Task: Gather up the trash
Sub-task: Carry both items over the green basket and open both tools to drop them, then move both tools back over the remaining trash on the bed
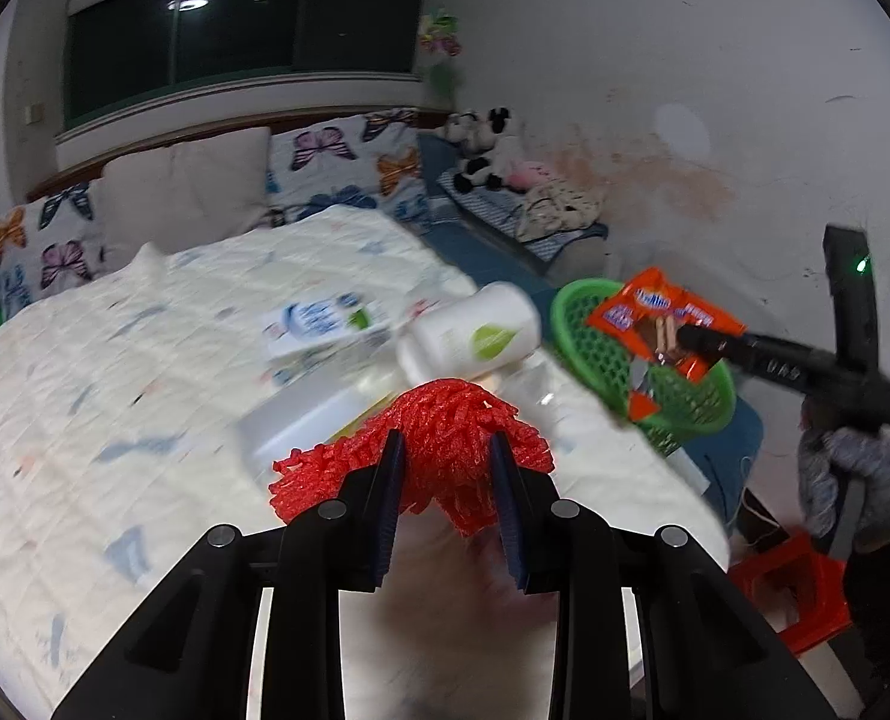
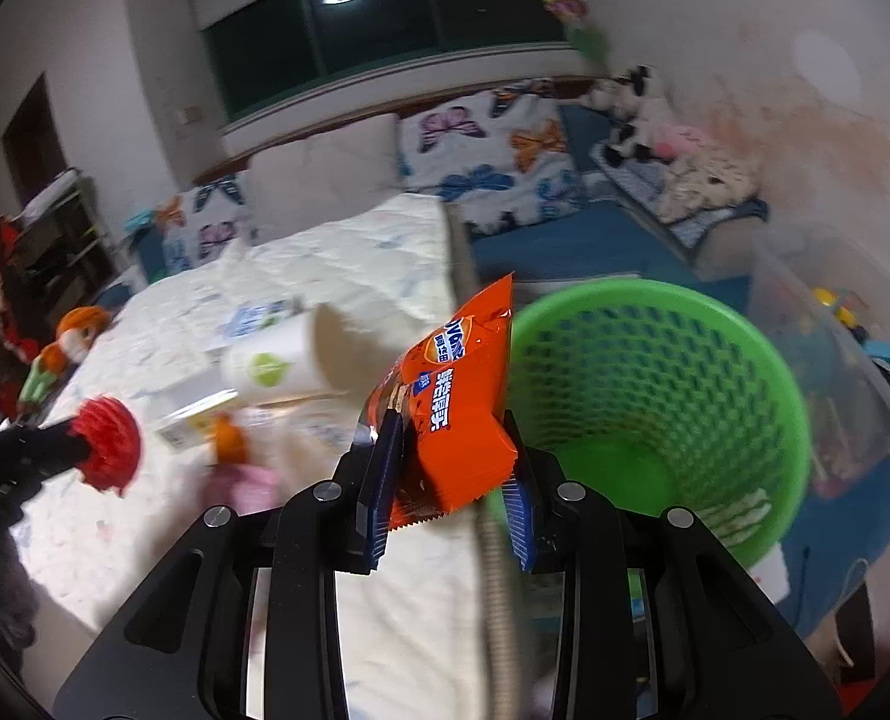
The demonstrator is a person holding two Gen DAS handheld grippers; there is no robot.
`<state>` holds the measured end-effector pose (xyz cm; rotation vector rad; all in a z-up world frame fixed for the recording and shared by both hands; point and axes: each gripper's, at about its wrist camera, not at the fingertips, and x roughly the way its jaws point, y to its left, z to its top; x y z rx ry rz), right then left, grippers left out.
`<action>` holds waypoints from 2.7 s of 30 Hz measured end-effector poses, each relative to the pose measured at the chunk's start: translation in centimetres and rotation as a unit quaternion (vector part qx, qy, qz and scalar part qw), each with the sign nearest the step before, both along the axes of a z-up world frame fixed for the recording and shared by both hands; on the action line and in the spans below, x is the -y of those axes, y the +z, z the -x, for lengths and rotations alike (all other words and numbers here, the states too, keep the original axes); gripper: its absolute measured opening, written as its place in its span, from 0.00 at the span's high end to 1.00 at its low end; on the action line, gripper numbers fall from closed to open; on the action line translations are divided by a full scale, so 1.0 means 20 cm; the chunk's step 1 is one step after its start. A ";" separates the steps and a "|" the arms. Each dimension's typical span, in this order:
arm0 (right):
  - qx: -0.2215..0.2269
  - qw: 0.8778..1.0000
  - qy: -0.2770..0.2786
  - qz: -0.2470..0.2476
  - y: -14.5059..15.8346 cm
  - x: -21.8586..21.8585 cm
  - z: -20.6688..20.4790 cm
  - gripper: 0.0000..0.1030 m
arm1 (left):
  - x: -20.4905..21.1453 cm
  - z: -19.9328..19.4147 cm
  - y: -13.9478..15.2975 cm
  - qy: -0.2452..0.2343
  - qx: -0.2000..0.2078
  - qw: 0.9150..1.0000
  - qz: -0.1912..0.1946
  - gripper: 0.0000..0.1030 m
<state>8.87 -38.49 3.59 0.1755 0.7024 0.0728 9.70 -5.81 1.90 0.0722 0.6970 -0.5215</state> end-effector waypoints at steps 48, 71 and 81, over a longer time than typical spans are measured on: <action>-0.044 0.993 -0.099 -0.044 -0.22 0.53 0.17 0.32 | 1.26 -0.38 -0.21 -0.164 -0.066 0.984 -0.027 0.38; -0.038 0.999 -0.008 -0.034 -0.16 0.08 0.21 0.26 | 0.53 -0.32 0.02 -0.046 -0.026 0.998 0.027 0.32; -0.059 0.994 0.084 -0.036 -0.21 -0.30 0.19 0.26 | 0.21 -0.26 -0.01 0.021 -0.026 0.999 0.038 0.32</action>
